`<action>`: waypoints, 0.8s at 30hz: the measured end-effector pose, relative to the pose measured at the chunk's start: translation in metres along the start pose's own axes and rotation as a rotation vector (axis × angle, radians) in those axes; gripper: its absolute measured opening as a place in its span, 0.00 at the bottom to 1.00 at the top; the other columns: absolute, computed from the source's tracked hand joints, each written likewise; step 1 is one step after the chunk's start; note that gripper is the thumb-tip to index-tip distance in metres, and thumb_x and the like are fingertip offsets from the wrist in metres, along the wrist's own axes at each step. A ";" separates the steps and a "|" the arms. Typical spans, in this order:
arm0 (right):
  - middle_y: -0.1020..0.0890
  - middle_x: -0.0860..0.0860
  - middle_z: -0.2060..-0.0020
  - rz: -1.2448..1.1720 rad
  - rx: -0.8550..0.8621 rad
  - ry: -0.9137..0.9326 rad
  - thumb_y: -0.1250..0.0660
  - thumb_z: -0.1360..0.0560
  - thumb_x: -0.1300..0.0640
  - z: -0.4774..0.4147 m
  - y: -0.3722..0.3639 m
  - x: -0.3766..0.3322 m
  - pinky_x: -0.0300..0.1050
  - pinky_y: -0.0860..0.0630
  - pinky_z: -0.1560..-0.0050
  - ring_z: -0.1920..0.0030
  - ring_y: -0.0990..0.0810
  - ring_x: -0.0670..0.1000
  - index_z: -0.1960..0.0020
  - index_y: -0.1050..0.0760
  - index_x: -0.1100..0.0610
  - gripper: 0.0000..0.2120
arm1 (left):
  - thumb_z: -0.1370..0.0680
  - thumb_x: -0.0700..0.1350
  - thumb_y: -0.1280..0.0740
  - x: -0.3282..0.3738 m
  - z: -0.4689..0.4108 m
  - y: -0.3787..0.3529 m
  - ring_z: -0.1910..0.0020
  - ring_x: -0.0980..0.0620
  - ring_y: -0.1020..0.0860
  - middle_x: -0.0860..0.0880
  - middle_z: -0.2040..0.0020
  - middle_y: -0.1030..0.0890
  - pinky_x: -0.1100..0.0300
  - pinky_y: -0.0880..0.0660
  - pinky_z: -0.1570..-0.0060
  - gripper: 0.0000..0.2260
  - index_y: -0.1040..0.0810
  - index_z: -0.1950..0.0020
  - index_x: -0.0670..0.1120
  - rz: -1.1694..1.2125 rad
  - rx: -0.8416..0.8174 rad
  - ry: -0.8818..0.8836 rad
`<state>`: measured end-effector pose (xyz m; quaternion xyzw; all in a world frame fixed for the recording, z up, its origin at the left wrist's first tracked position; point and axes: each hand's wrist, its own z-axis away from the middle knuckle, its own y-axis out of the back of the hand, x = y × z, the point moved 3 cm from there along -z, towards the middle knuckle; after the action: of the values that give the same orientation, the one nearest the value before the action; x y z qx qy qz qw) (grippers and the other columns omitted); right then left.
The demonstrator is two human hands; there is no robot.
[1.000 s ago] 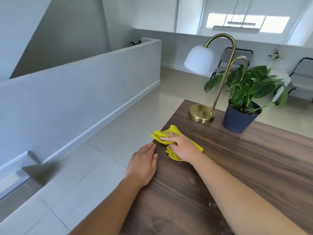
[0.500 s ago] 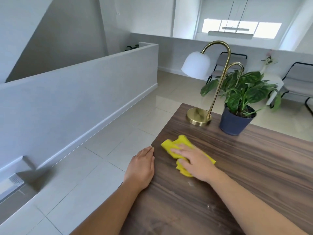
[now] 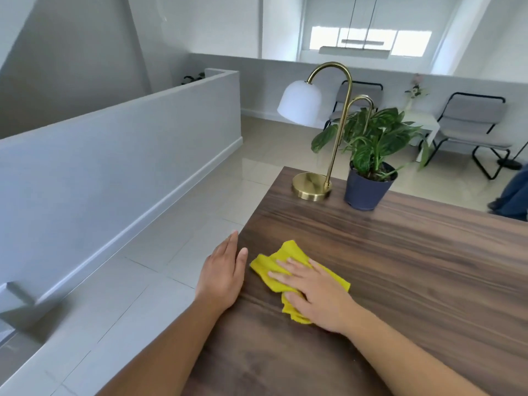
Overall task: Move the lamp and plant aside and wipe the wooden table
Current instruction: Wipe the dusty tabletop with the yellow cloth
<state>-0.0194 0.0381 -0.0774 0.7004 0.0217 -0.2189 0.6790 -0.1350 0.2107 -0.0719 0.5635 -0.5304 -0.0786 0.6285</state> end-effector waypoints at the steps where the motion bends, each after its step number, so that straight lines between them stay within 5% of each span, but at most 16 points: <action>1: 0.47 0.40 0.23 0.036 0.048 -0.173 0.49 0.19 0.47 0.001 0.010 0.021 0.49 0.57 0.23 0.23 0.53 0.42 0.26 0.46 0.38 0.23 | 0.19 0.53 0.50 0.000 0.000 -0.001 0.27 0.51 0.37 0.48 0.25 0.35 0.59 0.42 0.30 0.23 0.42 0.24 0.47 -0.029 -0.023 -0.012; 3: 0.50 0.45 0.22 0.090 0.110 -0.526 0.51 0.19 0.47 0.003 0.027 0.051 0.53 0.54 0.23 0.22 0.53 0.47 0.24 0.49 0.42 0.24 | 0.19 0.55 0.51 0.001 0.000 -0.003 0.27 0.52 0.37 0.50 0.25 0.35 0.57 0.41 0.29 0.24 0.41 0.25 0.48 -0.091 -0.072 -0.033; 5: 0.52 0.49 0.21 0.146 0.117 -0.655 0.53 0.19 0.46 0.004 0.027 0.048 0.55 0.53 0.23 0.22 0.54 0.52 0.23 0.52 0.44 0.25 | 0.19 0.56 0.52 0.000 -0.001 -0.006 0.26 0.52 0.39 0.51 0.25 0.36 0.55 0.41 0.29 0.23 0.40 0.25 0.50 -0.147 -0.111 -0.049; 7: 0.52 0.49 0.21 0.175 0.067 -0.520 0.53 0.19 0.46 0.007 0.014 0.024 0.56 0.54 0.24 0.22 0.54 0.53 0.23 0.53 0.42 0.25 | 0.19 0.56 0.52 0.000 -0.003 -0.007 0.26 0.53 0.40 0.52 0.24 0.37 0.55 0.41 0.28 0.23 0.39 0.25 0.51 -0.172 -0.127 -0.056; 11: 0.48 0.43 0.22 0.181 -0.022 0.088 0.51 0.21 0.42 0.049 -0.020 -0.043 0.55 0.58 0.25 0.22 0.52 0.49 0.26 0.51 0.35 0.25 | 0.19 0.55 0.50 0.000 -0.006 -0.009 0.25 0.54 0.42 0.53 0.24 0.39 0.54 0.41 0.29 0.22 0.38 0.26 0.51 -0.190 -0.139 -0.060; 13: 0.47 0.40 0.23 0.171 -0.063 0.173 0.50 0.21 0.43 0.070 -0.017 -0.035 0.55 0.60 0.25 0.23 0.52 0.45 0.26 0.51 0.34 0.25 | 0.19 0.55 0.50 0.001 -0.006 -0.009 0.25 0.53 0.43 0.53 0.24 0.40 0.53 0.41 0.28 0.23 0.39 0.25 0.50 -0.202 -0.153 -0.065; 16: 0.55 0.37 0.24 0.126 -0.017 -0.191 0.51 0.19 0.45 0.084 0.010 0.027 0.47 0.62 0.24 0.23 0.58 0.43 0.27 0.57 0.34 0.24 | 0.19 0.56 0.51 0.001 -0.005 -0.009 0.24 0.53 0.44 0.53 0.23 0.40 0.52 0.42 0.28 0.24 0.40 0.25 0.50 -0.209 -0.166 -0.060; 18: 0.55 0.44 0.22 0.165 0.045 -0.583 0.52 0.18 0.46 0.089 0.030 0.062 0.51 0.57 0.24 0.22 0.57 0.47 0.24 0.56 0.39 0.24 | 0.19 0.57 0.51 0.002 -0.004 -0.009 0.24 0.52 0.43 0.52 0.23 0.40 0.52 0.42 0.28 0.24 0.40 0.25 0.50 -0.217 -0.166 -0.061; 20: 0.55 0.48 0.22 0.180 0.078 -0.750 0.54 0.18 0.45 0.085 0.033 0.058 0.55 0.55 0.24 0.22 0.57 0.51 0.23 0.56 0.42 0.25 | 0.19 0.57 0.51 0.003 -0.005 -0.008 0.25 0.52 0.43 0.52 0.24 0.39 0.51 0.41 0.29 0.24 0.40 0.25 0.50 -0.230 -0.165 -0.065; 22: 0.55 0.48 0.22 0.173 0.046 -0.629 0.53 0.19 0.44 0.076 0.014 0.023 0.56 0.57 0.24 0.22 0.58 0.52 0.23 0.56 0.41 0.26 | 0.19 0.57 0.51 0.004 -0.006 -0.009 0.25 0.51 0.42 0.51 0.24 0.39 0.50 0.40 0.29 0.24 0.40 0.25 0.49 -0.242 -0.168 -0.070; 24: 0.54 0.45 0.22 0.133 0.024 -0.289 0.53 0.21 0.42 0.075 -0.012 -0.031 0.55 0.63 0.25 0.22 0.58 0.51 0.24 0.54 0.38 0.26 | 0.19 0.57 0.50 0.004 -0.008 -0.010 0.25 0.51 0.42 0.51 0.24 0.39 0.50 0.40 0.30 0.24 0.39 0.25 0.49 -0.242 -0.167 -0.068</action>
<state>-0.0716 -0.0245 -0.0767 0.6698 -0.1253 -0.2719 0.6795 -0.1221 0.2094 -0.0753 0.5661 -0.4711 -0.2167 0.6408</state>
